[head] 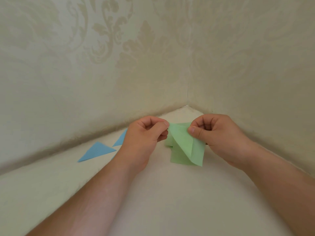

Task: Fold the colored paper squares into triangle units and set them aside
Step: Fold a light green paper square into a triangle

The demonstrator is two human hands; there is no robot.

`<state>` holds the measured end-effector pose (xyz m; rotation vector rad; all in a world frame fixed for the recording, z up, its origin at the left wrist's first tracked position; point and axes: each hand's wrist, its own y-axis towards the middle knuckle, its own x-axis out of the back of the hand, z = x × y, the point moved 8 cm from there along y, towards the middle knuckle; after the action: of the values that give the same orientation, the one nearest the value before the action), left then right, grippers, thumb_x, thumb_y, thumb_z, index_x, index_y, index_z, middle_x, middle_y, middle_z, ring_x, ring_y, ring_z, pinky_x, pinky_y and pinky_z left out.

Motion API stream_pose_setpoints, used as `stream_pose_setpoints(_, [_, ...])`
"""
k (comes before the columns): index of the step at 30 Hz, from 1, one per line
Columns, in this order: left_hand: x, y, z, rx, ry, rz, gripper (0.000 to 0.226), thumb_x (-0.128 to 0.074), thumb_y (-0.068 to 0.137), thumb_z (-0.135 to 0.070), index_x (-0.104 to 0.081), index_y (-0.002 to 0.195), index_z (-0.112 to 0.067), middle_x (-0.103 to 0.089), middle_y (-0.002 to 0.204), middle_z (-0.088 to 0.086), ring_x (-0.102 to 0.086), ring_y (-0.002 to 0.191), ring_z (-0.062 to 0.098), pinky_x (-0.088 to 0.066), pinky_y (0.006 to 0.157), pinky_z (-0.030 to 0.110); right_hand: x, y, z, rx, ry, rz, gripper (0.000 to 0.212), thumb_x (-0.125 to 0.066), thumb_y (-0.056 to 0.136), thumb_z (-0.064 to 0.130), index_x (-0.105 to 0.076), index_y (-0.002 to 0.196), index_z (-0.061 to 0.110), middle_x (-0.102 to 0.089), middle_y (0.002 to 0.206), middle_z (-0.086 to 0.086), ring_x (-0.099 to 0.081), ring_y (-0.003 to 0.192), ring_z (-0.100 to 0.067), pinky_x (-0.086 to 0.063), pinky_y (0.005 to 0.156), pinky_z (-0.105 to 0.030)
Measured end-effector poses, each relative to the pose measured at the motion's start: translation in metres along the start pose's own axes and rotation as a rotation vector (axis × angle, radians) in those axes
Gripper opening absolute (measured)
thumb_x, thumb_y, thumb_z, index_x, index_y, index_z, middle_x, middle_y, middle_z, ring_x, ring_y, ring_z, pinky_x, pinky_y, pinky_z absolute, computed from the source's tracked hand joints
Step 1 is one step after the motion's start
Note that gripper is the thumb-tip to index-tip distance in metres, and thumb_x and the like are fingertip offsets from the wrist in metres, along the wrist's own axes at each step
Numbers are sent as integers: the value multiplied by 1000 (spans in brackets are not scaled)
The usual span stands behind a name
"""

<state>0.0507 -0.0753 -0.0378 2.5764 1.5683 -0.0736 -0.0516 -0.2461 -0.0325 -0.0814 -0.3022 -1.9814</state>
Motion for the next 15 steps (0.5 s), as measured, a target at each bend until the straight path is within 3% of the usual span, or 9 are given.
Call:
stream_pose_setpoints(4, [-4, -2, 3, 39, -52, 32, 13, -68, 95, -8, -69, 82, -11, -66, 79, 7, -61, 74, 17, -57, 78, 31, -1, 0, 0, -5, 3, -8, 17, -73, 93, 11, -74, 77, 16, -68, 75, -4, -56, 69, -16, -43, 64, -33])
stream_pose_setpoints(8, [-20, -6, 12, 105, -46, 172, 18, -66, 98, -21, -72, 97, -4, -69, 89, 12, -62, 79, 19, -55, 75, 32, 2, -1, 4, 5, 44, -50, 14, -71, 94, 10, -72, 80, 11, -67, 73, -6, -55, 65, -15, -46, 60, -28])
stream_pose_setpoints(11, [-27, -10, 17, 100, 65, 260, 22, -72, 91, -24, -74, 87, -3, -69, 86, 13, -62, 76, 19, -55, 74, 31, 2, -2, 9, 24, 82, -67, 13, -70, 95, 8, -71, 82, 8, -67, 70, -4, -57, 60, -12, -47, 54, -21])
stream_pose_setpoints(15, [-28, -12, 14, 64, 115, 257, 21, -69, 96, -12, -69, 74, -9, -69, 78, 12, -61, 66, 16, -54, 68, 29, 4, -3, 11, 42, 73, -83, 13, -70, 95, 7, -70, 82, 8, -65, 69, -4, -55, 59, -12, -46, 52, -20])
